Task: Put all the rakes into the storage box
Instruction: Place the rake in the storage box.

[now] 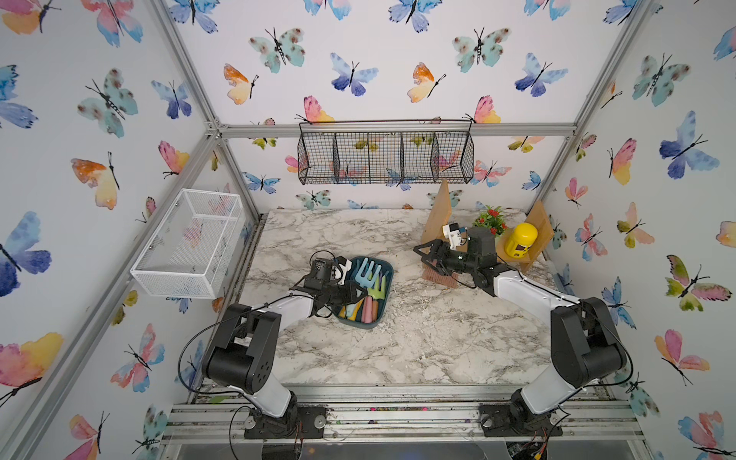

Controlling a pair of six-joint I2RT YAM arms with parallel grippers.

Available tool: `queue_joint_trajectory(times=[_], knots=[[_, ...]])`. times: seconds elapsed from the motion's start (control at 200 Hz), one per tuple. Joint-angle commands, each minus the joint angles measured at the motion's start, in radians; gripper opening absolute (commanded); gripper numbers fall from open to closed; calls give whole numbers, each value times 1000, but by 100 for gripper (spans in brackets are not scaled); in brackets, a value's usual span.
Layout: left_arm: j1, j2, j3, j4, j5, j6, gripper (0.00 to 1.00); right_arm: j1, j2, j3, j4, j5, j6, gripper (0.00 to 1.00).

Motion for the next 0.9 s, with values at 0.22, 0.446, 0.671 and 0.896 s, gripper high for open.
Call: queue_joint_trajectory(times=[0.22,0.446,0.671,0.896], knots=[[-30,31,21,15,0,-11,2,-3,23,-6,35,-39,18,71],[-32,43,35,-9,-26,-15,52,-3,20,-16,41,-47,21,71],[-48,-15,97,-150,-258,-1,57,-3,9,-17,22,-37,4,71],[-137,-121,236,-355,-783,128,57,-4,1,16,-128,78,-82,71]])
